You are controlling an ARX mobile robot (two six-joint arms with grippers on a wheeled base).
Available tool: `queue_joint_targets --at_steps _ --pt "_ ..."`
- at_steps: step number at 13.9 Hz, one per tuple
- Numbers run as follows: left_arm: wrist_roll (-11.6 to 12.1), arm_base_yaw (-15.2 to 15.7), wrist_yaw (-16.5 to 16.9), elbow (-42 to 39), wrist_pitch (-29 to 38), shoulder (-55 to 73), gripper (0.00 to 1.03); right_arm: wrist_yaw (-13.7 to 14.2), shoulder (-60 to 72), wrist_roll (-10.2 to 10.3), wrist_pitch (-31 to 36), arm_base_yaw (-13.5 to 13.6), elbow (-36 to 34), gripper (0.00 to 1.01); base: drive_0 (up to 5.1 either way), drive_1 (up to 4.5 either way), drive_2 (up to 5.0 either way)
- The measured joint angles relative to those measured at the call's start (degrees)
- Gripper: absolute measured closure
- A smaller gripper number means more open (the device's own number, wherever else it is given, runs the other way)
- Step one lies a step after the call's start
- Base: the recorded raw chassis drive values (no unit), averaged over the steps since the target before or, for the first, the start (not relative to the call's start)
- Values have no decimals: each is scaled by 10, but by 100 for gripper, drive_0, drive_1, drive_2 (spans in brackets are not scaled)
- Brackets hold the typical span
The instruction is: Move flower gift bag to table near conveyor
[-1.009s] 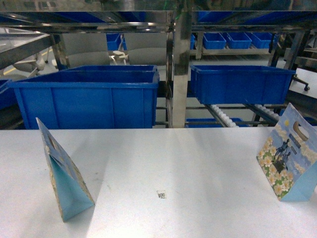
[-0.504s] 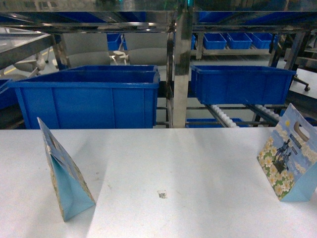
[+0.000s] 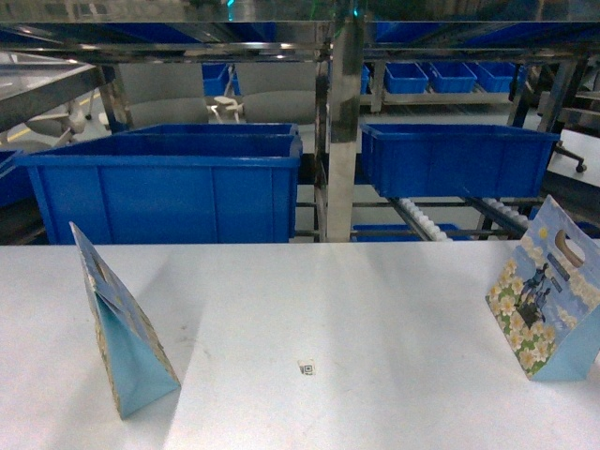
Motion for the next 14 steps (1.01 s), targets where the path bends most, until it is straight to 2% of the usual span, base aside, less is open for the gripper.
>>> queue_joint_targets --at_steps 1,2,8,9,10,14 --pt "0 0 0 -10 -15 -26 101 0 -73 0 -80 0 -13 99 0 0 0" --pt "0 0 0 -10 -31 -45 101 0 -111 0 -79 0 -19 99 0 0 0" --pt "0 0 0 -10 -86 -99 101 0 -110 1 -88 0 -19 99 0 0 0" --pt "0 0 0 -9 -167 -149 101 0 -110 1 -88 0 -19 99 0 0 0" --pt "0 0 0 -9 -187 -190 101 0 -110 1 -89 0 -19 99 0 0 0" --pt "0 0 0 -9 -187 -190 101 0 -110 1 -89 0 -20 99 0 0 0"
